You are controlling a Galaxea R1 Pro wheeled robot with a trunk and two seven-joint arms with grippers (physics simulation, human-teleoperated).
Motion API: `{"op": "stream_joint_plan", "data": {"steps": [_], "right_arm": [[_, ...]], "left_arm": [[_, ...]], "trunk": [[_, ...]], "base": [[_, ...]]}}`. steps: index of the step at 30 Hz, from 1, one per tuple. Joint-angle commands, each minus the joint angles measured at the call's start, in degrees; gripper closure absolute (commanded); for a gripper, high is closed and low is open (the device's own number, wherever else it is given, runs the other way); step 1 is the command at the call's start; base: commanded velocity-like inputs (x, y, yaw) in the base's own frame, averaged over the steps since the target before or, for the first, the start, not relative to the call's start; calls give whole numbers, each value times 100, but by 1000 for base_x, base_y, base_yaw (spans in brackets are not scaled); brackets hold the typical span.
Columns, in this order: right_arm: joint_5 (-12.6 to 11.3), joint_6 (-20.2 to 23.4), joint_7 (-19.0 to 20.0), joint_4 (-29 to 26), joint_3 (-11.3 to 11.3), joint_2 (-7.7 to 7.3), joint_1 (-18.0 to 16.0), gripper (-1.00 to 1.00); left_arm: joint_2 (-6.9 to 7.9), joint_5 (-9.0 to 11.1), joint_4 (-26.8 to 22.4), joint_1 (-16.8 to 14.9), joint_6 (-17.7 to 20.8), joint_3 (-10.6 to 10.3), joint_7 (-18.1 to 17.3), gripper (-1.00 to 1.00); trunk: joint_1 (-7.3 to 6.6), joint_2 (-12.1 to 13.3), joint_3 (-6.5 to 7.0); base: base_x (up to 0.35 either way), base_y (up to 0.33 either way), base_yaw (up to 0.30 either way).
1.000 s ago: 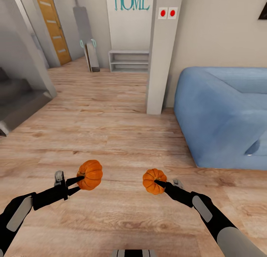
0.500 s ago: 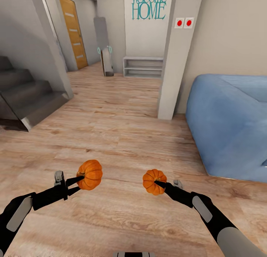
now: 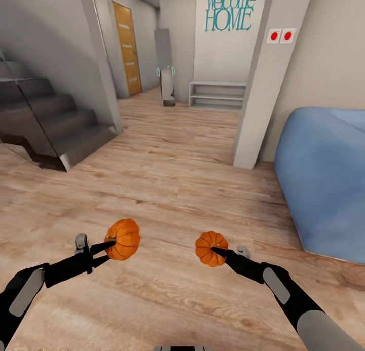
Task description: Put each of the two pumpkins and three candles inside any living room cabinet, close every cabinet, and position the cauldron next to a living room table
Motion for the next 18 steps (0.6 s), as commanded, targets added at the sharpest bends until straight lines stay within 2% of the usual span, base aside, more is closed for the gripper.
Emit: {"op": "stream_joint_plan", "data": {"steps": [1, 6, 13, 18], "right_arm": [[-60, 27, -20, -7, 18, -7, -2, 100], [-57, 27, -20, -2, 18, -7, -2, 100], [-57, 28, -20, 1, 18, -7, -2, 100], [-57, 27, -20, 2, 18, -7, -2, 100]], "left_arm": [[-1, 38, -2, -6, 43, 5, -12, 100], [-1, 38, 0, -4, 43, 5, -12, 100], [-1, 35, 0, -7, 43, -4, -12, 100], [-1, 34, 0, -5, 43, -4, -12, 100]], "trunk": [[-1, -2, 2], [-1, -2, 31], [-1, -2, 71], [-1, -2, 100]], "base": [[-2, 1, 240], [0, 8, 240], [0, 121, 241], [0, 38, 242]]}}
